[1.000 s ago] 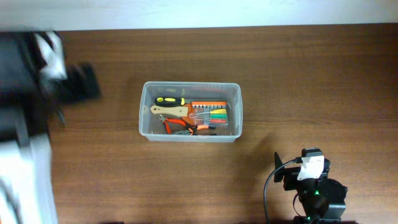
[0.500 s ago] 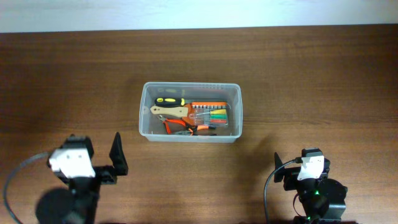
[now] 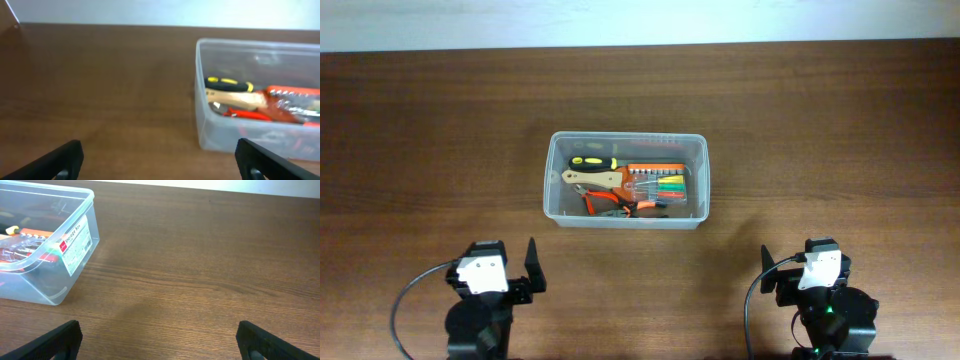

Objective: Pack container

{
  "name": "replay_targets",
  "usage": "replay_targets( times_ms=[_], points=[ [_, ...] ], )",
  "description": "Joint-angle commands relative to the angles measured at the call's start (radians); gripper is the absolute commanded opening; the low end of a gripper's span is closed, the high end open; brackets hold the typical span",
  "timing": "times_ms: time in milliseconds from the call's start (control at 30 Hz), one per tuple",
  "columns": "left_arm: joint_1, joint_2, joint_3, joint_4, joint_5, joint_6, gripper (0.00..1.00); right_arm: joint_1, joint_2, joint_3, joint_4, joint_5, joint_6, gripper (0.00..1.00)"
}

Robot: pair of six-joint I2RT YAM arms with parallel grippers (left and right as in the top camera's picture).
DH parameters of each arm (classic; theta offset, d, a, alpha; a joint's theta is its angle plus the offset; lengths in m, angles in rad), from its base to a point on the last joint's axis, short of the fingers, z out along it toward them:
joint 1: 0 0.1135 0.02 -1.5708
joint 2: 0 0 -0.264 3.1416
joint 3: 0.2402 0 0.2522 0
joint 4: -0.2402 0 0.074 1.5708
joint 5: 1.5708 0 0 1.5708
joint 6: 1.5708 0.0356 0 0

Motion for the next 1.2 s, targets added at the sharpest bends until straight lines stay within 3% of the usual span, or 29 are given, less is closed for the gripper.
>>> replay_targets(
  times_ms=[0,1167],
  points=[
    [-0.005,-0.038,-0.051,0.019,-0.009,-0.003,0.99,-0.008,-0.01,-0.006,0.002,-0.005,0.009,0.99],
    [-0.005,-0.072,-0.068,0.025,-0.008,-0.003,0.99,-0.008,-0.01,-0.006,0.002,-0.006,0.009,0.99]
  ],
)
